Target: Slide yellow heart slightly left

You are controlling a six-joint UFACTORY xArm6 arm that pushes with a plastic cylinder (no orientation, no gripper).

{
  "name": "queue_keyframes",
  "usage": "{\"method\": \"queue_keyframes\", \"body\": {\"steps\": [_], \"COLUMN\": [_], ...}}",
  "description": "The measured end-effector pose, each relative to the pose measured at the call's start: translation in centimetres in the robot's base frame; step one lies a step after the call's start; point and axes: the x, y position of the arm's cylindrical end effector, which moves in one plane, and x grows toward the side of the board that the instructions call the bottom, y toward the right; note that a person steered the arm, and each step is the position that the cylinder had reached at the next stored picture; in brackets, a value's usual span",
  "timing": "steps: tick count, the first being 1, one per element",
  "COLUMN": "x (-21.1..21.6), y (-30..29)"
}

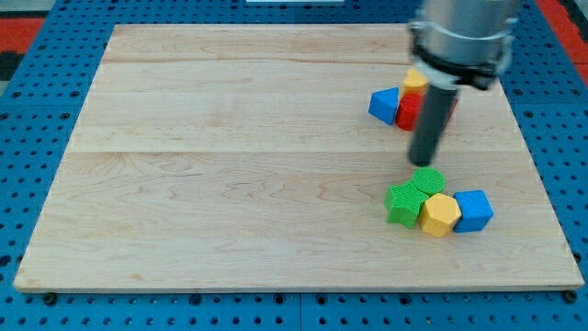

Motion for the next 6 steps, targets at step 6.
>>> {"method": "queue_keyframes", "body": {"steps": [6], "x": [-11.9], "y": [-6.9]}}
